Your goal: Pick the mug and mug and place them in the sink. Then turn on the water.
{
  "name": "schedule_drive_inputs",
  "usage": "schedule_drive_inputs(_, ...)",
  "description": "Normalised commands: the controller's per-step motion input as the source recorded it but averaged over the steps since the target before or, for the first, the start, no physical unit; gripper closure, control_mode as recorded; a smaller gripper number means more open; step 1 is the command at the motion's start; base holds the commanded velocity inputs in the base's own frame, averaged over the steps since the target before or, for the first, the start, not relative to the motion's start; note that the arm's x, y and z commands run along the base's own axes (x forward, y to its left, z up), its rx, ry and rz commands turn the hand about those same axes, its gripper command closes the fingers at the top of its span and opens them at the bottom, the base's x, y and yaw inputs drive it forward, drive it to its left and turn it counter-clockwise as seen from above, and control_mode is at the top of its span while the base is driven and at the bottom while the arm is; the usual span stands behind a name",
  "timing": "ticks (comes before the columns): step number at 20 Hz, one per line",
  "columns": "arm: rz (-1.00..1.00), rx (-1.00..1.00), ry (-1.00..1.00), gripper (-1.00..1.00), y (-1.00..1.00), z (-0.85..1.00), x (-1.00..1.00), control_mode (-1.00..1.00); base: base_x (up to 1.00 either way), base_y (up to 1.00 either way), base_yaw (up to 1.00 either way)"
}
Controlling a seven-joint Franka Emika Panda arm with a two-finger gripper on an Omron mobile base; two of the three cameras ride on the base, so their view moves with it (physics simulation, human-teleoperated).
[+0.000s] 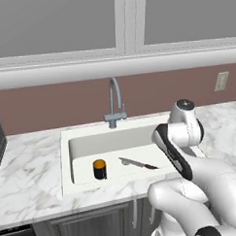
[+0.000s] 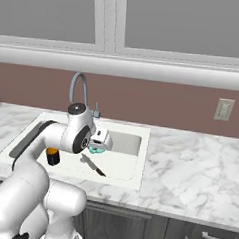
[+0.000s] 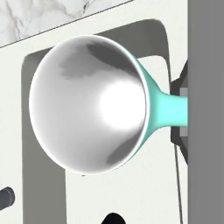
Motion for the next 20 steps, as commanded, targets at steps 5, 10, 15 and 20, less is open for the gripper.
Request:
schedule_drive_inputs(5,0.00,0.01,0.00,1.00,0.00,-0.53,0.41,-1.00,0.00,0.00,0.00)
schedule_drive_inputs(10,0.00,0.01,0.00,1.00,-0.02,-0.53,0.25,-1.00,0.00,0.00,0.00)
schedule_drive_inputs(15,0.00,0.03,0.00,1.00,-0.05,-0.45,0.15,-1.00,0.00,0.00,0.00)
schedule_drive_inputs(20,0.00,0.01,0.00,1.00,0.00,-0.40,0.15,-1.00,0.00,0.00,0.00)
